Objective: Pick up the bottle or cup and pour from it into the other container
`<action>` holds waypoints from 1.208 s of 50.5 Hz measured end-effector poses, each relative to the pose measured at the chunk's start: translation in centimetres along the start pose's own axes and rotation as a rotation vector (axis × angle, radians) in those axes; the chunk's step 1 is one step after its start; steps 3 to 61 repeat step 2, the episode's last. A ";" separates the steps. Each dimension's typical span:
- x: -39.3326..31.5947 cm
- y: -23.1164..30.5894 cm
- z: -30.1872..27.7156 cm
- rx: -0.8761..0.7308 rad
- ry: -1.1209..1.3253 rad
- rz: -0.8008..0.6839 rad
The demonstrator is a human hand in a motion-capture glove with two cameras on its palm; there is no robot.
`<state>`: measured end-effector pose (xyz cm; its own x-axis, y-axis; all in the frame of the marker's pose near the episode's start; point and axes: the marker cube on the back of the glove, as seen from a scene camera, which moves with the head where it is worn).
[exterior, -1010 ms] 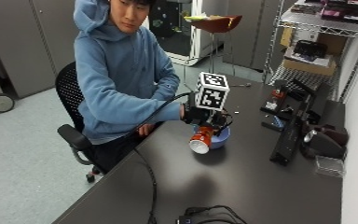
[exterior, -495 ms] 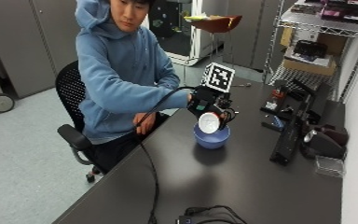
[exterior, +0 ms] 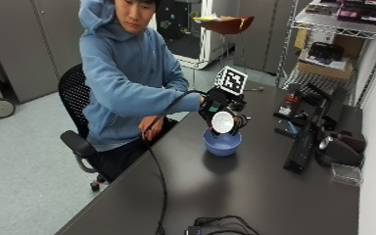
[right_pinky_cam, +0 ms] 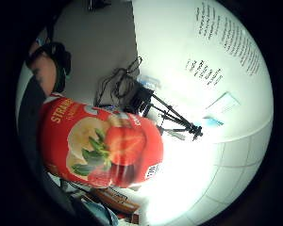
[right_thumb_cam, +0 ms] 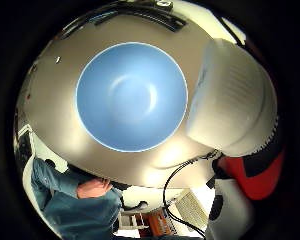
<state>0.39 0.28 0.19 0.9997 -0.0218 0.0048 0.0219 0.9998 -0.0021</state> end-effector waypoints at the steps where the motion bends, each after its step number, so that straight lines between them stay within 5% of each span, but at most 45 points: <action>1: -0.1 0.0 -0.1 0.001 -0.006 -0.002; 61: -0.3 -0.1 -0.1 0.001 -0.010 -0.003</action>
